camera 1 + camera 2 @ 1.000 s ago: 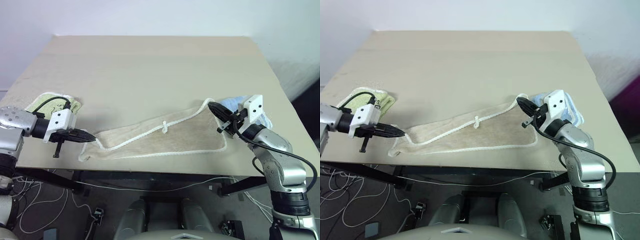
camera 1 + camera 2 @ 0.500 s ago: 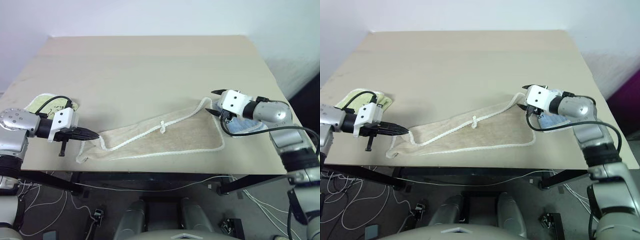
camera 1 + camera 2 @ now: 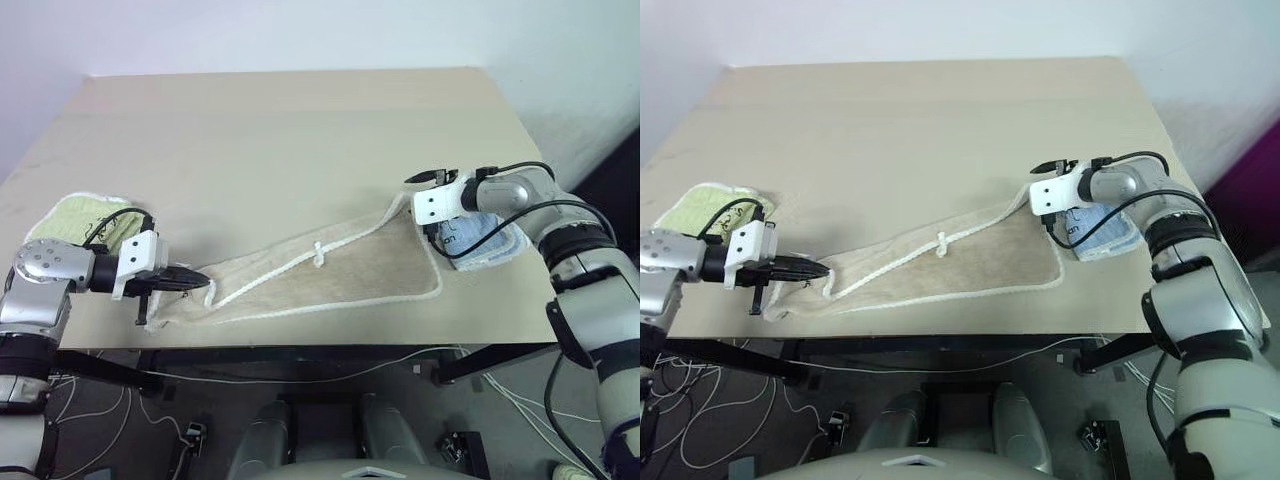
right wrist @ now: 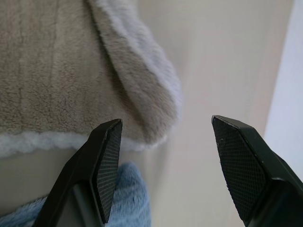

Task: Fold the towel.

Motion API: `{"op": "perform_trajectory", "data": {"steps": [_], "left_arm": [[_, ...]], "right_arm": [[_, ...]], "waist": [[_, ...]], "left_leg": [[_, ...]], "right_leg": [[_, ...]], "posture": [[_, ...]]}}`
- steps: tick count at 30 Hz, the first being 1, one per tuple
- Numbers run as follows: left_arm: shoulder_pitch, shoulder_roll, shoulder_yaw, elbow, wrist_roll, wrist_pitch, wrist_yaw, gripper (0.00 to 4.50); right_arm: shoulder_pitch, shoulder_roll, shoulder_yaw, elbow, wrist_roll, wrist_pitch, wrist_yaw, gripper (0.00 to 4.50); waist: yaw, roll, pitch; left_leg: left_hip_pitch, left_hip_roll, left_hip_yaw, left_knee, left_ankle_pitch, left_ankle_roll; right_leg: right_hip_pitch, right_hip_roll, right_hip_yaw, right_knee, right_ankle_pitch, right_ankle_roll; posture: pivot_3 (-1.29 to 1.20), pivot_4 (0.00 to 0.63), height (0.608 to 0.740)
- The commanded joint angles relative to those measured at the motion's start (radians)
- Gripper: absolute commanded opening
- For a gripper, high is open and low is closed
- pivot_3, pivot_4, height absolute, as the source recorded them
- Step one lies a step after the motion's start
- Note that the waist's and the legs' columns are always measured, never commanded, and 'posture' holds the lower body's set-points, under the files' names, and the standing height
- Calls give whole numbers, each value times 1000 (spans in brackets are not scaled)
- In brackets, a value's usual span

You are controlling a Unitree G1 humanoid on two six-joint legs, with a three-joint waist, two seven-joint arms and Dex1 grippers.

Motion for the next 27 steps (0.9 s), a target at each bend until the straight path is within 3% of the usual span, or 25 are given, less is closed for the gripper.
{"op": "perform_trajectory", "data": {"steps": [1, 10, 14, 21, 27], "left_arm": [[28, 4, 44, -56, -19, 13, 21, 0], [61, -4, 54, -119, -20, 51, 46, 0], [70, -6, 57, -131, -19, 60, 54, 0], [42, -14, 54, -113, -12, 65, 60, 0], [-27, -23, 81, -43, -16, 60, 86, 0]], "right_arm": [[-62, 14, 19, 37, -33, -52, -28, 3178], [-119, 44, 114, 76, -162, -114, -163, 3178], [-127, 29, 133, 85, -192, -125, -186, 2334], [-119, -17, 136, 83, -208, -146, -197, 23], [-106, -66, 115, 51, -188, -168, -185, 23]], "waist": [[0, 0, 0], [1, 0, 0], [1, 0, 0], [1, 0, 0], [1, 0, 0]], "left_leg": [[0, 0, 0, 0, 0, 0], [0, -1, 0, 0, 0, 0], [0, -1, 0, 0, 0, 0], [0, -1, 0, 0, 0, 0], [0, -1, 0, 0, 0, 0]], "right_leg": [[0, 0, 0, 0, 0, 0], [0, 0, 0, 1, 0, 0], [-1, 0, 0, 1, 0, 0], [0, 0, 0, 1, 0, 0], [0, 0, 0, 1, 0, 0]], "posture": [[0, 150, 740], [0, 150, 740], [0, 150, 740], [0, 150, 740], [0, 150, 740]]}}
